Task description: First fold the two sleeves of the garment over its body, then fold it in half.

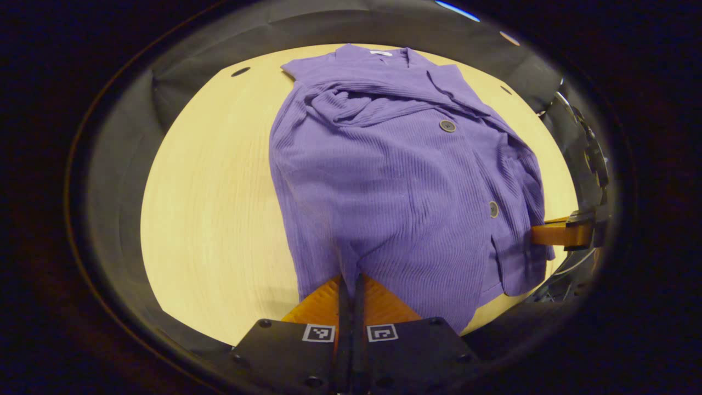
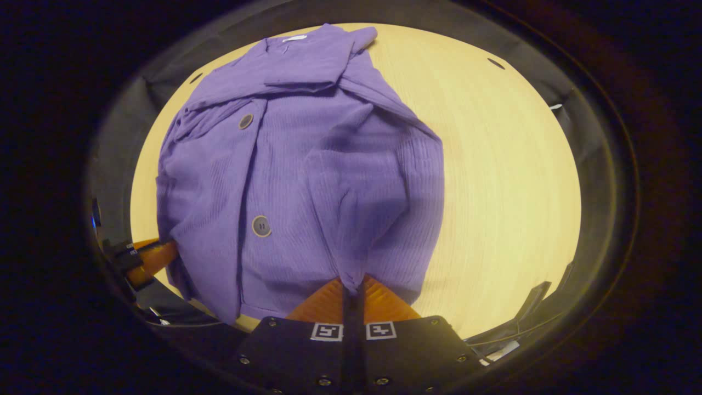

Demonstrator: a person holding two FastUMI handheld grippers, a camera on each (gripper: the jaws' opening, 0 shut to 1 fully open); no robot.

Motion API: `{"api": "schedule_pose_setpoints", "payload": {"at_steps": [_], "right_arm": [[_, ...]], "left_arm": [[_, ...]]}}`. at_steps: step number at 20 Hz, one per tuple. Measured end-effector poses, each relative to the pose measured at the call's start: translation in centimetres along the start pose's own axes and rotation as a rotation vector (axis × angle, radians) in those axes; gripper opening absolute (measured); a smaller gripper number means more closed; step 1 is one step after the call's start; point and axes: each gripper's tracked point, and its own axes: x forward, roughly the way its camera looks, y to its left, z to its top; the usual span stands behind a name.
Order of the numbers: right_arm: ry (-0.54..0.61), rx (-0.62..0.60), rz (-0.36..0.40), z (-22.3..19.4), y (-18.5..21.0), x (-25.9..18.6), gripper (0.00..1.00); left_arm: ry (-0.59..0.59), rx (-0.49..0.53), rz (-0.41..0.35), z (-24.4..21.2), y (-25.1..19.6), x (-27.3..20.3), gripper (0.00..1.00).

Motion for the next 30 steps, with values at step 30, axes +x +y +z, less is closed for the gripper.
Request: {"api": "schedule_pose_setpoints", "payload": {"at_steps": [30], "right_arm": [[-0.446,0.066,0.086,33.0,1.5,-7.7,0.01]], "left_arm": [[-0.401,-0.016,0.020,35.8,3.7,-1.5,0.07]]}}
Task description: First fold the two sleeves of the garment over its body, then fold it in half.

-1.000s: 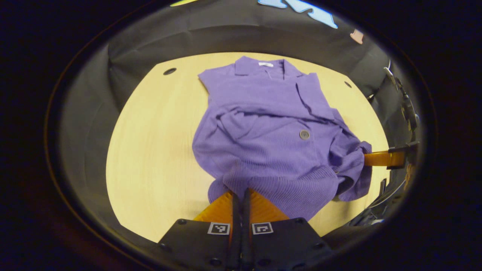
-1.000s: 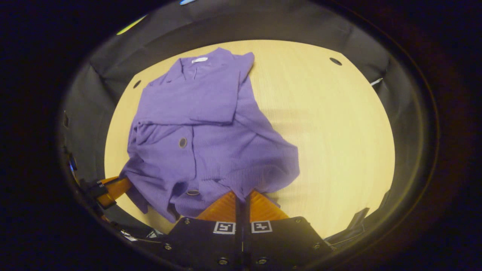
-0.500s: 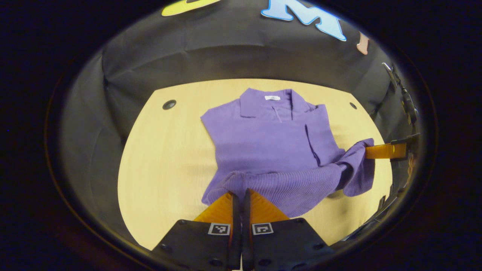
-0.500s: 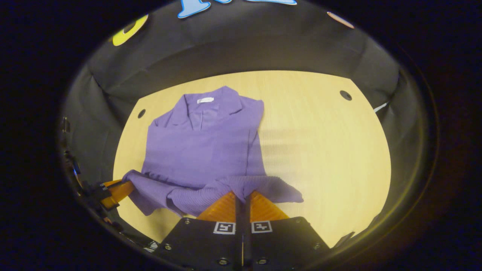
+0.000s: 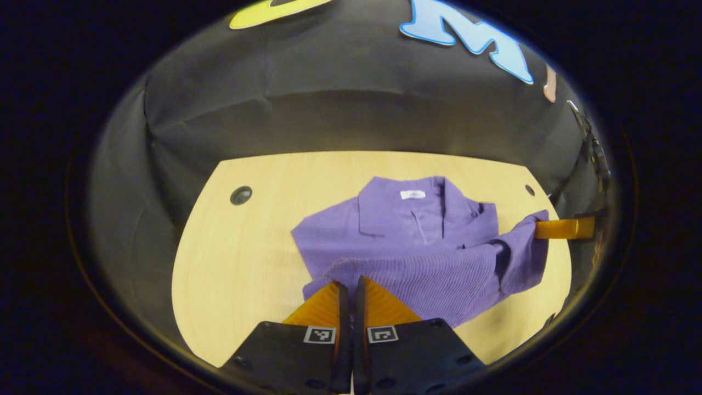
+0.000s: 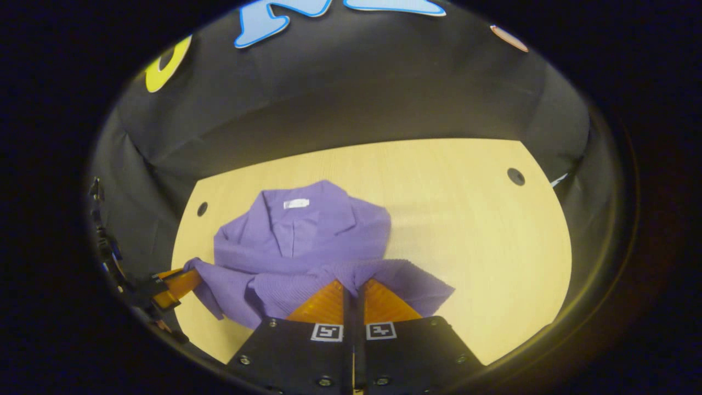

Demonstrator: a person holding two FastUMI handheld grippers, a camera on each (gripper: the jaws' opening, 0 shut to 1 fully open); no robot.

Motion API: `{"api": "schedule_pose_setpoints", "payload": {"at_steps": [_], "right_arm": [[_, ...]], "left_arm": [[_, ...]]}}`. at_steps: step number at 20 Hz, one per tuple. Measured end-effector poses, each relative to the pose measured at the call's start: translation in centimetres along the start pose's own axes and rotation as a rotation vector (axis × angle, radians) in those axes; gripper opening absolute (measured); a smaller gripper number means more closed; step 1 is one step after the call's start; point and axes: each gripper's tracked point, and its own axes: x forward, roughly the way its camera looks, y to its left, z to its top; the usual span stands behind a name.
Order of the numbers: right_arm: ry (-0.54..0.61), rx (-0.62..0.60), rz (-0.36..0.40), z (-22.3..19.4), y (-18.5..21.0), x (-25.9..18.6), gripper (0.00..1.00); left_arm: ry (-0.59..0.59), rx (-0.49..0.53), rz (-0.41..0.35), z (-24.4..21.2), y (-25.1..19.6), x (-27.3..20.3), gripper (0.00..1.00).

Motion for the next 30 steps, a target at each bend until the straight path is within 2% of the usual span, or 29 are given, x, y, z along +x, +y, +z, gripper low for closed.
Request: {"api": "schedule_pose_setpoints", "payload": {"at_steps": [7,9,14,17,19,20,21,23,25,26,30], "right_arm": [[-0.127,0.019,-0.012,6.6,0.4,4.7,0.01],[-0.141,0.026,-0.019,7.6,0.2,6.3,0.01],[-0.114,0.013,-0.039,7.1,-0.5,10.3,0.01],[-0.100,0.013,-0.042,6.4,-0.5,12.2,0.02],[-0.105,0.022,-0.036,6.5,-0.8,12.3,0.08],[-0.110,0.024,-0.033,6.8,-1.0,12.3,0.09],[-0.114,0.026,-0.035,7.0,-0.9,12.3,0.14],[-0.123,0.037,-0.016,7.0,-0.6,12.3,0.24],[-0.133,0.033,-0.023,7.3,-0.6,11.3,0.57],[-0.140,0.028,-0.029,7.4,-0.7,11.4,0.64],[-0.177,0.023,-0.014,7.6,-0.1,9.1,0.64]], "left_arm": [[-0.102,-0.025,0.021,6.6,0.8,5.9,0.06],[-0.101,-0.029,0.025,7.1,1.1,8.1,0.06],[-0.062,-0.022,0.052,5.9,1.1,13.0,0.07],[-0.044,-0.020,0.055,5.2,1.0,14.3,0.08],[-0.062,-0.038,0.052,5.5,0.8,14.2,0.17],[-0.073,-0.049,0.046,5.7,0.7,14.1,0.17],[-0.082,-0.056,0.043,5.9,0.8,13.9,0.24],[-0.077,-0.054,0.043,5.9,0.9,13.6,0.24],[-0.089,-0.055,0.043,6.3,0.7,13.3,0.37],[-0.096,-0.059,0.037,6.5,0.5,12.9,0.45],[-0.126,-0.059,0.024,7.1,0.0,10.5,0.46]]}}
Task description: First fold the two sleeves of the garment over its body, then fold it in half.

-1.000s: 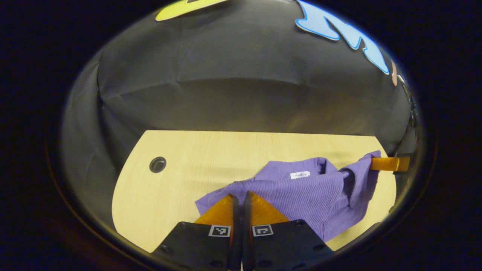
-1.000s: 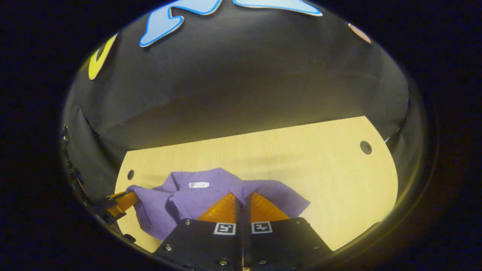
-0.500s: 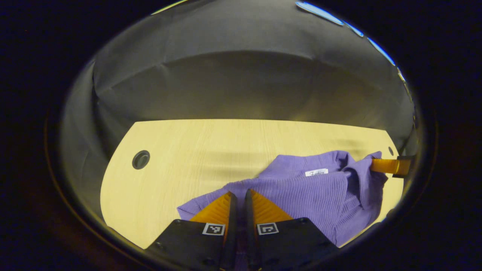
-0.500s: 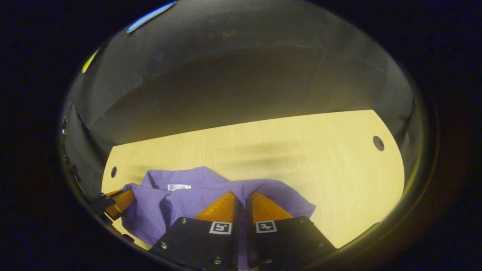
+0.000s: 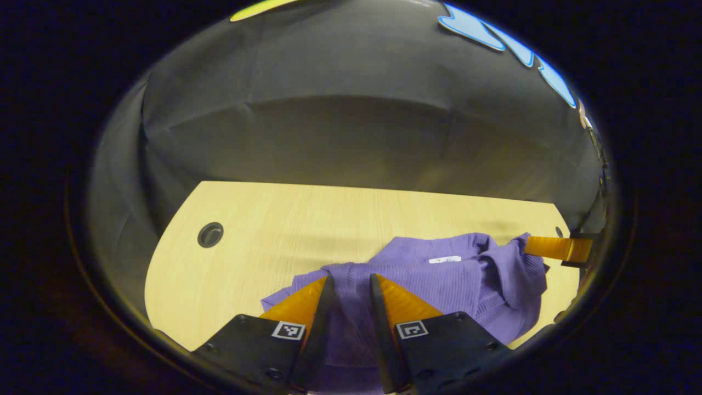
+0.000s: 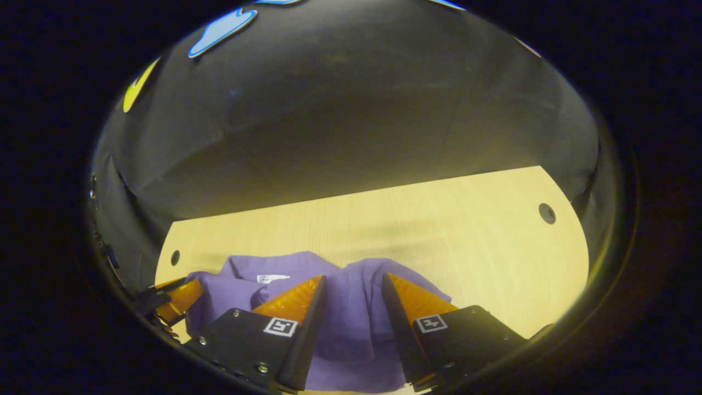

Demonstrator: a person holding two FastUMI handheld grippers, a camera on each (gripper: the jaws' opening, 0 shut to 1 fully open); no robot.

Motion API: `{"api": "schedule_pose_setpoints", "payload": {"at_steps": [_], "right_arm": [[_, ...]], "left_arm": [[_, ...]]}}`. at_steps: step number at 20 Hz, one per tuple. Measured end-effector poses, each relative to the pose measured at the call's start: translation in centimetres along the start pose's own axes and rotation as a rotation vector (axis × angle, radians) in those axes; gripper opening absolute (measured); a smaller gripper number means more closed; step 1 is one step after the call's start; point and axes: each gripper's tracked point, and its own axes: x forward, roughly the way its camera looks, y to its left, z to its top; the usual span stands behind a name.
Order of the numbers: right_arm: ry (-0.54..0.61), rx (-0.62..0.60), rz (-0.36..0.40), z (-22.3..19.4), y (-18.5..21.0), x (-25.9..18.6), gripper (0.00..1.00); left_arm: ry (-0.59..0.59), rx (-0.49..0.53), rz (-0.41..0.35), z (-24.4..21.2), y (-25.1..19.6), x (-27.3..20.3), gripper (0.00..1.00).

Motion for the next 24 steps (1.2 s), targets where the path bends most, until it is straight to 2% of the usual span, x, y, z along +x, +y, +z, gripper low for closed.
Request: {"api": "schedule_pose_setpoints", "payload": {"at_steps": [8,10,11,15,16,17,18,23,24], "right_arm": [[-0.067,-0.024,0.032,0.3,1.5,-7.8,0.64],[-0.101,-0.033,0.037,0.6,1.9,-10.6,0.64],[-0.120,-0.037,0.041,0.7,2.1,-12.2,0.64],[-0.195,-0.063,0.052,0.8,3.2,-18.3,0.64],[-0.217,-0.072,0.055,0.6,3.3,-19.9,0.64],[-0.240,-0.080,0.056,0.6,3.5,-21.4,0.64],[-0.265,-0.089,0.059,0.4,3.9,-23.2,0.64],[-0.361,-0.121,0.086,-0.9,5.5,-29.6,0.63],[-0.376,-0.119,0.094,-1.4,5.7,-30.6,0.63]], "left_arm": [[-0.049,0.035,-0.046,0.7,-1.7,-8.4,0.47],[-0.081,0.038,-0.061,1.0,-2.4,-11.3,0.73],[-0.103,0.045,-0.059,1.3,-2.5,-13.0,0.75],[-0.207,0.049,-0.088,2.6,-3.8,-19.7,0.64],[-0.232,0.049,-0.093,2.8,-3.8,-21.5,0.70],[-0.255,0.048,-0.095,3.0,-4.0,-23.4,0.64],[-0.281,0.048,-0.097,3.0,-4.1,-25.4,0.70],[-0.398,0.082,-0.086,3.6,-4.5,-33.8,0.69],[-0.418,0.093,-0.086,3.7,-4.7,-35.3,0.66]]}}
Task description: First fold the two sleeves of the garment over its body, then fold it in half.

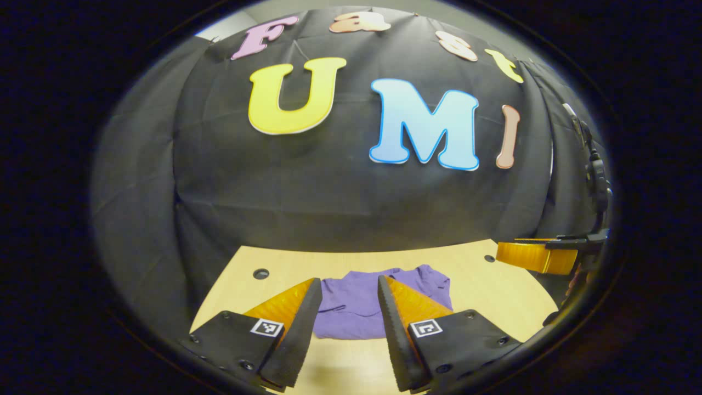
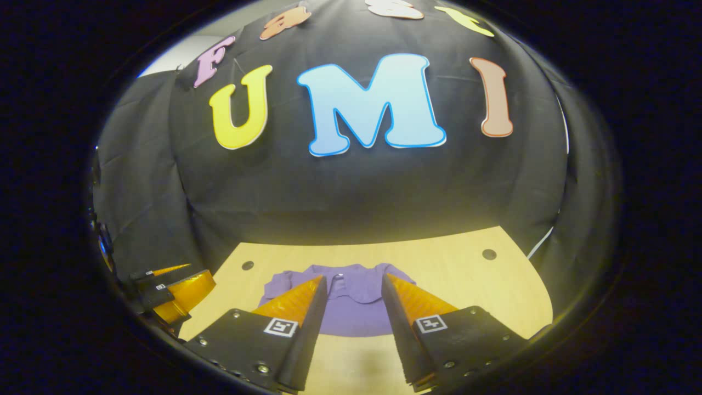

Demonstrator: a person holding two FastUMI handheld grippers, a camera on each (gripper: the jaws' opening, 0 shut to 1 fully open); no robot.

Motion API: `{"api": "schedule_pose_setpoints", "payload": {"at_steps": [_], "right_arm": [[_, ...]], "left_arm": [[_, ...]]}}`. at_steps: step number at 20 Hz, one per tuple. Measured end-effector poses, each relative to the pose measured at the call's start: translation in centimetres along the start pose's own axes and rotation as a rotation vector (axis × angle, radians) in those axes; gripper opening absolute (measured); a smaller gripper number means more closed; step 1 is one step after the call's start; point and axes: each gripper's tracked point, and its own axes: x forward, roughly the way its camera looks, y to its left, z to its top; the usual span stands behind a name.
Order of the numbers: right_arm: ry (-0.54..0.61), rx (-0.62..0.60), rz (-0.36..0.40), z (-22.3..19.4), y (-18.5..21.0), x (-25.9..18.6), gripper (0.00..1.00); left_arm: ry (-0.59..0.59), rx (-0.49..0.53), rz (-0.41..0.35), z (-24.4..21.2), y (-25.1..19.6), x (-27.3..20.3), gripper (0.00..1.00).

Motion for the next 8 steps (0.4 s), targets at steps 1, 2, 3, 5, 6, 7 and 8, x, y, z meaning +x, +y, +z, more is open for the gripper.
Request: {"api": "schedule_pose_setpoints", "payload": {"at_steps": [1,2,3,5,6,7,8], "right_arm": [[-0.015,0.001,0.005,0.1,0.3,-0.8,0.63],[-0.031,0.008,0.007,0.3,0.3,-1.7,0.63],[-0.050,0.011,0.007,0.4,0.3,-2.3,0.63],[-0.086,0.015,0.000,0.6,0.3,-3.5,0.63],[-0.103,0.017,-0.006,0.7,0.3,-3.9,0.63],[-0.113,0.020,-0.011,0.9,0.2,-4.2,0.63],[-0.119,0.026,-0.014,1.1,0.0,-4.4,0.64]], "left_arm": [[-0.010,0.009,-0.003,0.4,-0.4,-1.1,0.63],[-0.019,0.018,-0.006,0.7,-0.9,-1.9,0.63],[-0.029,0.023,-0.010,1.0,-1.2,-2.6,0.69],[-0.042,0.042,-0.017,1.3,-1.6,-4.4,0.63],[-0.050,0.051,-0.021,1.5,-1.9,-4.8,0.65],[-0.057,0.061,-0.028,1.8,-2.2,-5.0,0.67],[-0.062,0.069,-0.032,2.0,-2.4,-5.2,0.69]]}}
